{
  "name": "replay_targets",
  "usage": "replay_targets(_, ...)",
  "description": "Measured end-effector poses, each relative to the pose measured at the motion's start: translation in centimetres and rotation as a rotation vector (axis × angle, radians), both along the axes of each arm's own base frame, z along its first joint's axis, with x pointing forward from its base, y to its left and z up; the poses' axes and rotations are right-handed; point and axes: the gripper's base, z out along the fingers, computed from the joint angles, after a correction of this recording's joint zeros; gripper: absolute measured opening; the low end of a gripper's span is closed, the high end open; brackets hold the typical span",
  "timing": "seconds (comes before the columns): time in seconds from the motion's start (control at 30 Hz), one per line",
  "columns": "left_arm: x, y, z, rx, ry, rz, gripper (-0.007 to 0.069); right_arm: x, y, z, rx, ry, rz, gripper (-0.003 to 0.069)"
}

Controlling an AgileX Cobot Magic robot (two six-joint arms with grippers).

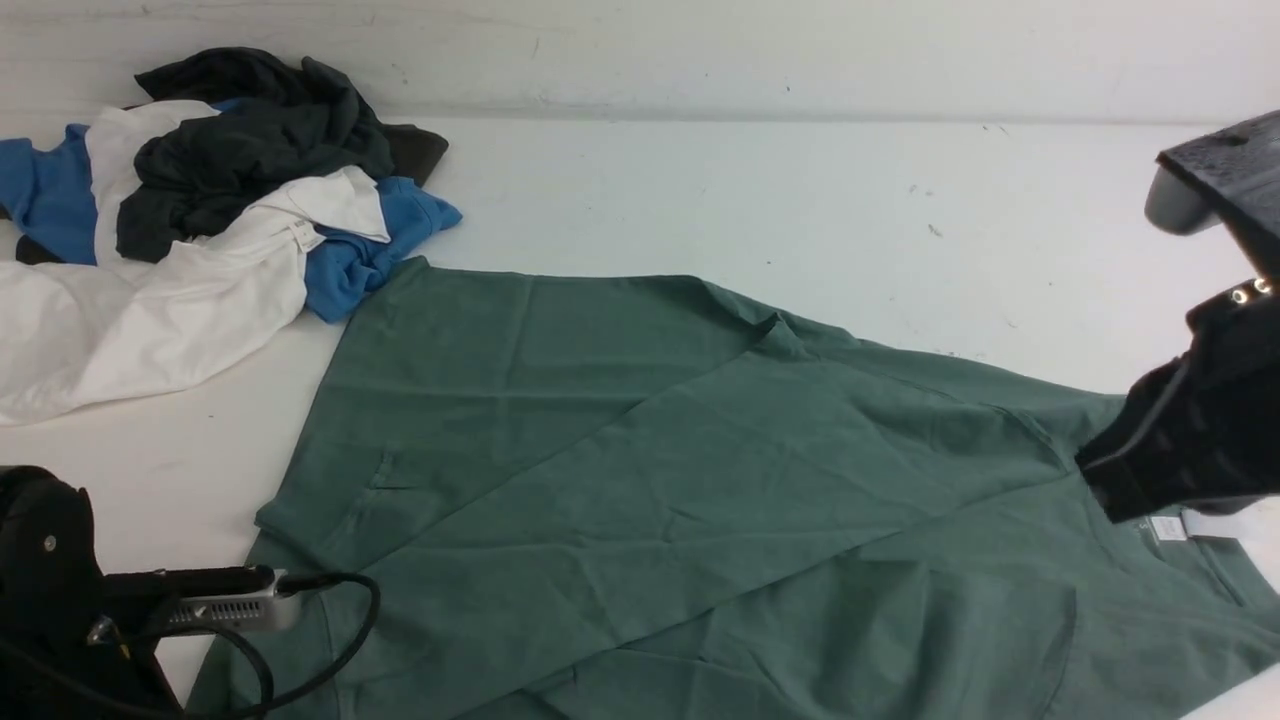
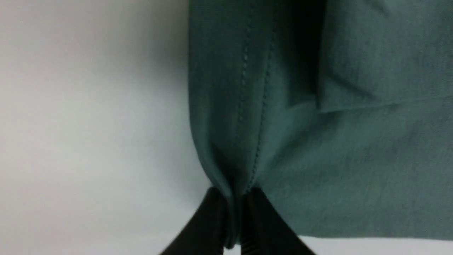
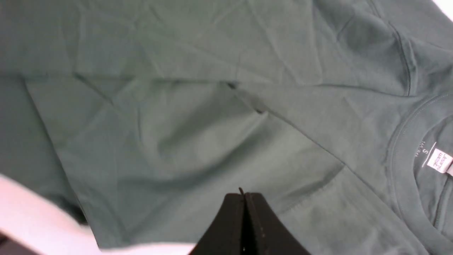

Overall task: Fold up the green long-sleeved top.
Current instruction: Use both arms simultaneously to clamp the lower edge of the clothing fabric

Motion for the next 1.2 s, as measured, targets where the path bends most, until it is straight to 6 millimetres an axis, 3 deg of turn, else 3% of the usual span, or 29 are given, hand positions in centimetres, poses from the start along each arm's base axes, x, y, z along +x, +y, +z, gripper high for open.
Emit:
replay_targets(0.2, -1.1, 0.1, 2.7, -0.005, -0.062, -0.01, 0.0019, -1.1, 1.1, -1.0, 0.038, 0.08, 0.166, -0.0015)
replay_targets(0.3, -2.1, 0.1, 4.3, -0.01, -0.094, -0.013, 0.0019, -2.5, 2.4, -3.0, 0.046, 0.156, 0.258, -0.0005)
replay_targets(0.37, -3.0, 0.2, 5.3, -0.014, -0.119, -0.016, 0.0019, -4.0, 3.4, -6.0, 0.016, 0.208, 0.325, 0.0027)
replay_targets(0.4, -3.0, 0.2, 5.4, -0.014, -0.121, -0.016, 0.0019, -4.1, 3.4, -6.3, 0.014, 0.208, 0.323, 0.0027)
replay_targets(0.5, -3.9, 0.2, 6.4, -0.018, -0.155, -0.019, 0.0019, -5.7, 4.4, -9.8, -0.008, 0.194, 0.389, 0.012)
replay_targets(0.7, -4.1, 0.3, 6.7, -0.019, -0.171, -0.019, 0.0019, -6.7, 6.5, -13.8, -0.044, 0.181, 0.474, 0.0363)
replay_targets(0.9, -4.2, 0.3, 6.7, -0.019, -0.173, -0.019, 0.0019, -5.7, 8.4, -17.0, -0.104, 0.173, 0.511, 0.0479)
replay_targets(1.07, -4.2, 0.3, 6.7, -0.019, -0.173, -0.019, 0.0019, -5.1, 8.9, -18.5, -0.123, 0.183, 0.498, 0.0437)
replay_targets(1.13, -4.1, 0.3, 6.7, -0.02, -0.174, -0.018, 0.0019, -5.0, 9.0, -19.0, -0.133, 0.19, 0.497, 0.0369)
replay_targets(1.2, -4.1, 0.2, 6.7, -0.028, -0.177, -0.013, 0.0019, -4.8, 9.1, -19.1, -0.136, 0.181, 0.501, 0.0197)
